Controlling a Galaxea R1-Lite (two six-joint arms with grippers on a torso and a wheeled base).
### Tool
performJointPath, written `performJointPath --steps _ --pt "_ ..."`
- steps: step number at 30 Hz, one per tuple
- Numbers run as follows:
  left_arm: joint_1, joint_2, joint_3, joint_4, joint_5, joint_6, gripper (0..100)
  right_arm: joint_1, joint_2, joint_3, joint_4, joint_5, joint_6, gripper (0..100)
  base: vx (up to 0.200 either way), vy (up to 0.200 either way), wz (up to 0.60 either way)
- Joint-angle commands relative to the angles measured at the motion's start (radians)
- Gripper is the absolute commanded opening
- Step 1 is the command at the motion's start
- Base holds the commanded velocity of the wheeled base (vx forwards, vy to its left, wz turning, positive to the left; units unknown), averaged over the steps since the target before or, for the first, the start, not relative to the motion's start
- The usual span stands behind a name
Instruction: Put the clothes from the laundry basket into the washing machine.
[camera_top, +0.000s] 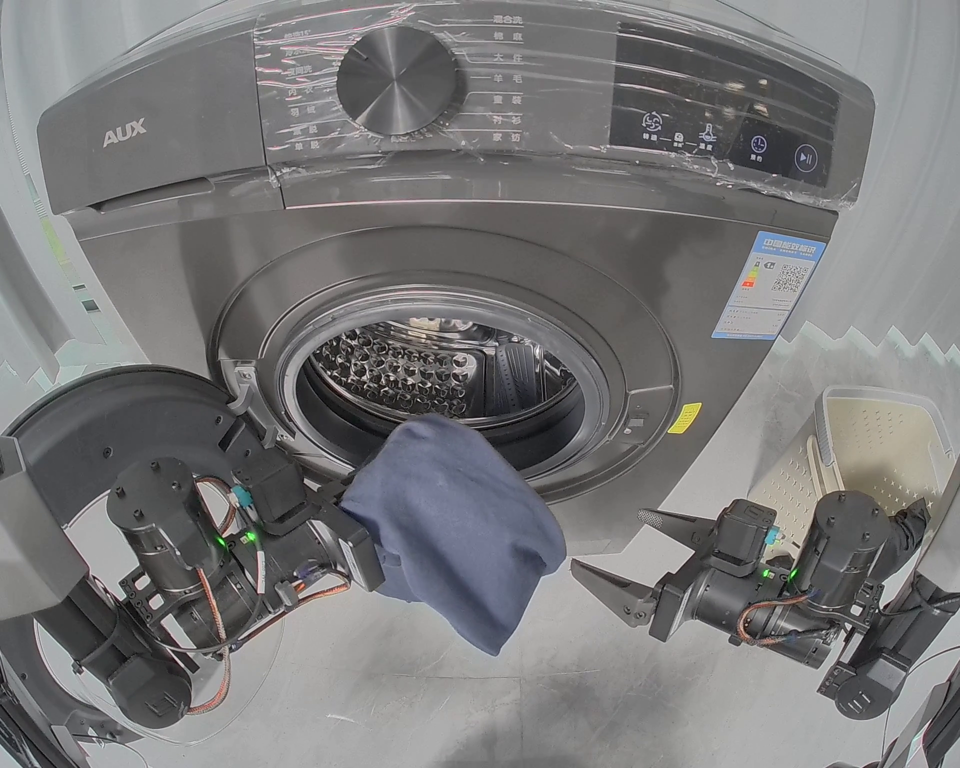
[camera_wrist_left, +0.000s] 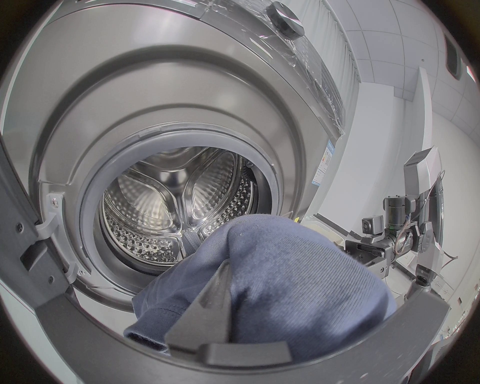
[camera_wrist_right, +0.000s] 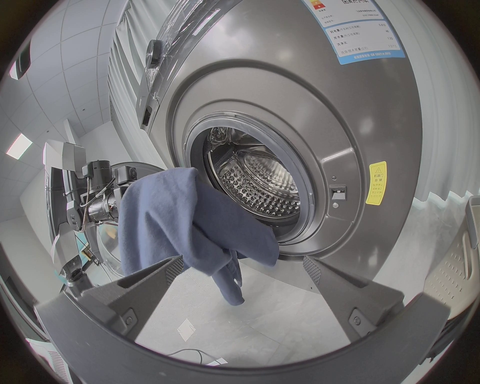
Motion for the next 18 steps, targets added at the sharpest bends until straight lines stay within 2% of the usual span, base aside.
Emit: performJointPath --steps 1,15,18 --pt "-0.017 0.001 0.004 -0.001 0.001 0.000 0 0.004 -0.004 0.000 -0.002 0.000 0.000 100 0.200 0.000 0.00" --pt "-0.032 0.002 -0.013 -0.001 0.009 0.005 0 0.040 -0.011 0.002 -0.002 -0.006 0.003 100 0.000 0.000 0.00" --pt "-0.035 0.007 -0.023 0.001 0.013 -0.005 0 0.044 -0.041 0.002 -0.002 -0.006 0.001 100 0.000 0.000 0.00"
